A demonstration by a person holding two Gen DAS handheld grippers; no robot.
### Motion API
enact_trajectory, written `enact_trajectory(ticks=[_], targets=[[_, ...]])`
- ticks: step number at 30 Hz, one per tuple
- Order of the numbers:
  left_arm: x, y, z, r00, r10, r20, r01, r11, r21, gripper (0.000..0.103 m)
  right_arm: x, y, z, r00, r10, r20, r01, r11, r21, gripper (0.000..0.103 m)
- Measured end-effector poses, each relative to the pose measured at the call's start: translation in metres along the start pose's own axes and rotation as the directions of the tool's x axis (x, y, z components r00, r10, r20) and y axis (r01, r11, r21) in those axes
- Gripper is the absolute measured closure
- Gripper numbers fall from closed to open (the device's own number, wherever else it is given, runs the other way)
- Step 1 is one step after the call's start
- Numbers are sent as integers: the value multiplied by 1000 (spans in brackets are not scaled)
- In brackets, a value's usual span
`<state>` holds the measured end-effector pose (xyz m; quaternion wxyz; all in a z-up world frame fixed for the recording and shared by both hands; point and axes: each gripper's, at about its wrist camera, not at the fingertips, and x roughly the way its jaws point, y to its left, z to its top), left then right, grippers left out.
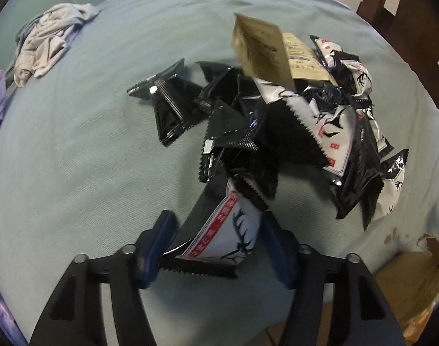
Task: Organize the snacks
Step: 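Grasp a black-and-white snack packet with the left gripper while the right gripper holds its packet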
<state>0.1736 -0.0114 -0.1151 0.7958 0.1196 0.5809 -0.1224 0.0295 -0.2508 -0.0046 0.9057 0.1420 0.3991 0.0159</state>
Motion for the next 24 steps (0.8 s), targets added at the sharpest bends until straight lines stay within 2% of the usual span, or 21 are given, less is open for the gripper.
enact_trajectory(ticks=[2, 4, 11, 14, 16, 20, 24], targets=[[-4, -4, -1, 1000, 2, 9, -2, 1000, 4, 66, 5, 1, 1, 1000, -17, -6, 17, 1000, -11, 63], [-13, -4, -4, 1000, 3, 26, -3, 1000, -11, 69, 6, 0, 1, 1000, -26, -5, 25, 1000, -11, 63], [-57, -3, -23, 996, 7, 87, -2, 998, -64, 70, 6, 4, -4, 999, -46, -8, 46, 999, -24, 63], [-95, -2, -40, 990, -7, 139, 18, 997, -73, 70, 0, 5, -7, 1000, -29, 10, 29, 999, -26, 63], [-116, -2, -49, 984, 1, 178, 10, 998, -65, 70, -8, 5, -9, 999, -23, 32, 24, 999, -25, 63], [-143, -9, -67, 969, 55, 242, -49, 998, -31, 70, -13, 4, -15, 999, -12, 48, 12, 1000, -15, 63], [-158, -18, -78, 963, 22, 268, -21, 1000, -8, 70, -16, 6, -19, 999, -13, 42, 14, 1000, -20, 63]])
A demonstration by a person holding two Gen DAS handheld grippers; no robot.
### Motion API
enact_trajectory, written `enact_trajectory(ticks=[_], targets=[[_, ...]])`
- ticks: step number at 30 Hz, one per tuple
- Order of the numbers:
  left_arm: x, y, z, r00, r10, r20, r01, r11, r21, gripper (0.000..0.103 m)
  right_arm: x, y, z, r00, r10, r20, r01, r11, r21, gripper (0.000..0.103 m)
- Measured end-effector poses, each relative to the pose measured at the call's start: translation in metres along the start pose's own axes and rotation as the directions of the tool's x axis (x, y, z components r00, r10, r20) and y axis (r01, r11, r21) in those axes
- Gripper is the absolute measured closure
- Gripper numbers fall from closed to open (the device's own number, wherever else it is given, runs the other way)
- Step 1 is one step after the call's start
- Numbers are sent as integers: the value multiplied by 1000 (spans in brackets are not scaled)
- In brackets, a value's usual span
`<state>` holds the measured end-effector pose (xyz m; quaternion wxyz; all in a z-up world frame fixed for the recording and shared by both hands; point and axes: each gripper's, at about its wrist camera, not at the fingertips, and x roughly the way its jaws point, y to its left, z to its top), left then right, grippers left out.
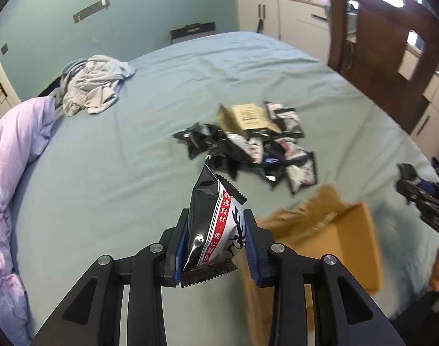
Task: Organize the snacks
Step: 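Grasp a black-and-white snack packet with the left gripper while the right gripper holds its packet, then lower the packet into the cardboard box and open the left gripper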
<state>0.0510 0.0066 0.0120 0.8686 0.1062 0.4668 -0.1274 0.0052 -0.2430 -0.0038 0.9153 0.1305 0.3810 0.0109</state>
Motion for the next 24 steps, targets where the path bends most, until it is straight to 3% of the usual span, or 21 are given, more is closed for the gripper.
enact_trajectory(ticks=[5, 9, 15, 24], targets=[[2, -23, -18, 994, -86, -59, 87, 996, 17, 70, -8, 8, -1, 1000, 17, 21, -16, 999, -31, 63], [17, -46, -26, 994, -46, -100, 57, 992, 111, 70, -8, 14, -5, 1000, 8, 27, -7, 998, -57, 63], [46, -51, -30, 982, -53, -182, 71, 993, 96, 70, -9, 21, -7, 999, 11, 34, -8, 997, -76, 63], [64, -65, -33, 977, -62, -205, 90, 988, 129, 69, -3, 31, -7, 1000, -6, 20, 8, 993, -114, 63]])
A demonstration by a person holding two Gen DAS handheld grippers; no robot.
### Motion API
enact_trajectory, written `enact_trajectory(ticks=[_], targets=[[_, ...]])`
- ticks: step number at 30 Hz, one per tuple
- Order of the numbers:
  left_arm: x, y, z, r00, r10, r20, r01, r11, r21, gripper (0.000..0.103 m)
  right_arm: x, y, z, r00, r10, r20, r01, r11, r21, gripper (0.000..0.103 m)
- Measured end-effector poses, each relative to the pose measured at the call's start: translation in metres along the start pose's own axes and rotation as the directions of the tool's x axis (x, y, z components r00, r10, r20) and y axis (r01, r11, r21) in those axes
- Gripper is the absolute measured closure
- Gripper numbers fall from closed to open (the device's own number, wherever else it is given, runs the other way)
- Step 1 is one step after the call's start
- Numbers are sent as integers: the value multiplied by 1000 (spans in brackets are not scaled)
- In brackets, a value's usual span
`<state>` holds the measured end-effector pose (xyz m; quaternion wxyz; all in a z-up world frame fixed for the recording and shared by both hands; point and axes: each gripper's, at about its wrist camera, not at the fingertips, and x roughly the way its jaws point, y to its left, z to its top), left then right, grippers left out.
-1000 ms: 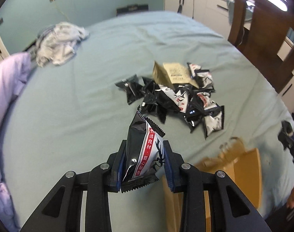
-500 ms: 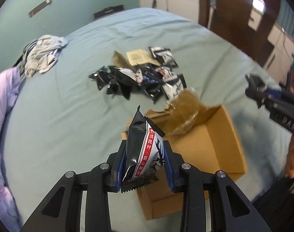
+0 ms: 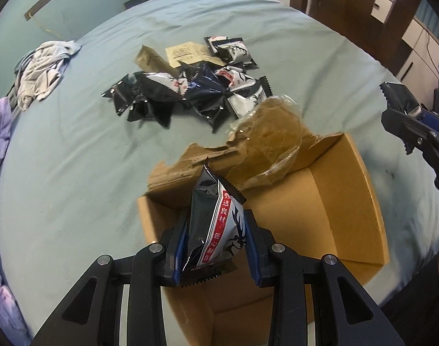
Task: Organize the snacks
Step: 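Lower the packet into the cardboard box and open the left gripper, then lower the black packet into the cardboard box and open the right gripper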
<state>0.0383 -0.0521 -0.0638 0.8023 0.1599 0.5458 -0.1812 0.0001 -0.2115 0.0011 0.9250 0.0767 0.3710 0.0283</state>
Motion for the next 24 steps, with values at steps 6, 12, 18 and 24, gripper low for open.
enact_trajectory(ticks=[6, 12, 18, 24], targets=[[10, 5, 2, 999, -35, -12, 34, 999, -35, 69, 1, 5, -1, 1000, -6, -4, 6, 999, -32, 63], [1, -3, 6, 999, -38, 36, 39, 999, -5, 36, 5, 5, -2, 1000, -8, -19, 7, 999, -32, 63], [-28, 2, 11, 993, -27, 118, 28, 1000, -6, 28, 7, 7, -2, 999, -22, -38, 21, 999, -28, 63], [-57, 35, 10, 984, 38, 172, -24, 996, -84, 26, -3, 13, 0, 999, -5, -53, 3, 1000, -25, 63]])
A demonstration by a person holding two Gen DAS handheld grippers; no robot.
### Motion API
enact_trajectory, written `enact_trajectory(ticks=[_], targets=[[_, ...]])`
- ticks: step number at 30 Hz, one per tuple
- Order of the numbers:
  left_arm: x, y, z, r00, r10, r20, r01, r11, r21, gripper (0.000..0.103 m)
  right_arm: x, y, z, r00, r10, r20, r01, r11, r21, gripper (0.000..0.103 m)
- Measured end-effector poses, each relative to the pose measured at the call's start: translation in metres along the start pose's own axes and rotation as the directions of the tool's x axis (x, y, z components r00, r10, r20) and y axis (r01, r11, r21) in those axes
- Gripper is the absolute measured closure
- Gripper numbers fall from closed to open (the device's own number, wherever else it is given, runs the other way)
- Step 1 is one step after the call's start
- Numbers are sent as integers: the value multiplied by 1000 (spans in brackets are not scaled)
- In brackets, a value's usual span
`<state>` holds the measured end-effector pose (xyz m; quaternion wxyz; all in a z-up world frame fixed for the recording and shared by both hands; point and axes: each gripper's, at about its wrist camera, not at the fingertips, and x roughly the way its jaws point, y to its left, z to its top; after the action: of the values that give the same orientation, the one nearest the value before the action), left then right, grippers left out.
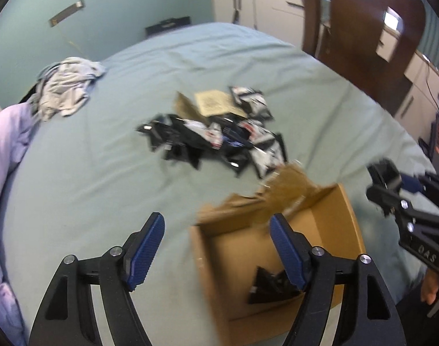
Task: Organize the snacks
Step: 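Lower the black packet into the cardboard box and open the right gripper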
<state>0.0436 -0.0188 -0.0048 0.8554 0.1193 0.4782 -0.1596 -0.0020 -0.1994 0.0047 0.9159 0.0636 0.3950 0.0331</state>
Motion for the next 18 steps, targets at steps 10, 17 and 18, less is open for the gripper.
enact_trajectory(ticks=[10, 17, 18], targets=[[-23, 42, -2, 996, 85, 29, -83, 995, -53, 21, -9, 51, 19, 992, 116, -53, -120, 990, -77, 63], [-18, 67, -6, 991, 131, 3, -129, 981, -148, 21, 43, 74, 35, 963, 171, -209, -179, 984, -20, 63], [-17, 68, -6, 991, 134, 0, -133, 980, -148, 21, 51, 75, 37, 958, 178, -224, -183, 983, -3, 63]])
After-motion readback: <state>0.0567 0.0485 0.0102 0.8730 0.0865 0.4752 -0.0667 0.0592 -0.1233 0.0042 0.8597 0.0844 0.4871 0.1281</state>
